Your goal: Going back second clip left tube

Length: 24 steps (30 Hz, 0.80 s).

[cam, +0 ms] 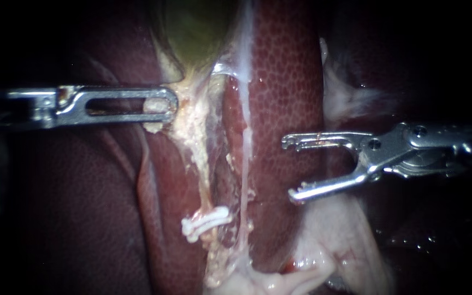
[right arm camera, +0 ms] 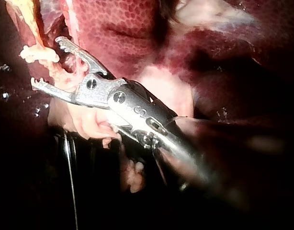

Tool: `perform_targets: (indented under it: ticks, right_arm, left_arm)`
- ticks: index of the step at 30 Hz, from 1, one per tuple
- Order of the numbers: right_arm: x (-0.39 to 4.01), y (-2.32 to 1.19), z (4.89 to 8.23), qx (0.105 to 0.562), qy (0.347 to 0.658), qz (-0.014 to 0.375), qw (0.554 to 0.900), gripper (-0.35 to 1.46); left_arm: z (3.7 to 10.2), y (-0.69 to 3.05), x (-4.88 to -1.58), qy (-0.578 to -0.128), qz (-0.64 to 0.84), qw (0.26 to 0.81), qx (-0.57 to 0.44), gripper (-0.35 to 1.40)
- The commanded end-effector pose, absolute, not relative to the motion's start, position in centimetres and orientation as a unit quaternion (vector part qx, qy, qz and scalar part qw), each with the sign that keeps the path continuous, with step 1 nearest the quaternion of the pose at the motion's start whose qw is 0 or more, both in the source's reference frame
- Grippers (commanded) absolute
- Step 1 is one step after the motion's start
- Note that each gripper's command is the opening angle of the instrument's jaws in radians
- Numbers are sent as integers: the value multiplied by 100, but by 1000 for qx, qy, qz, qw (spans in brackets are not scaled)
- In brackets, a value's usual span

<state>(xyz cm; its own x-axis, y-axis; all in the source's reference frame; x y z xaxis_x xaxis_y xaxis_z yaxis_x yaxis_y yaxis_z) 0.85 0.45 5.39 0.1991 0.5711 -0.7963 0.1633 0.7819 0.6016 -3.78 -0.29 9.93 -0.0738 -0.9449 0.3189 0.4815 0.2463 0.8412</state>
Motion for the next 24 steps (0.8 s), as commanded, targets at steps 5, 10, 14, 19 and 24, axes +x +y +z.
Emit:
perform_targets:
  ticks: [5,10,14,19,24]
  right_arm:
    - [86,45,538,297,617,143,715,60]
    - [86,45,537,294,617,142,716,60]
    - [86,44,536,287,618,139,718,60]
    - [87,44,534,280,619,137,720,60]
    - [86,44,533,272,620,137,723,60]
  left_arm:
    - [999,-30,-394,-467,-560,637,250,-35]
    - [1001,-32,-398,-466,-559,638,251,-35]
    - [1002,-32,-398,-466,-559,638,251,-35]
    - [1002,-31,-398,-466,-559,638,251,-35]
    - [1002,-31,-398,-466,-559,638,251,-35]
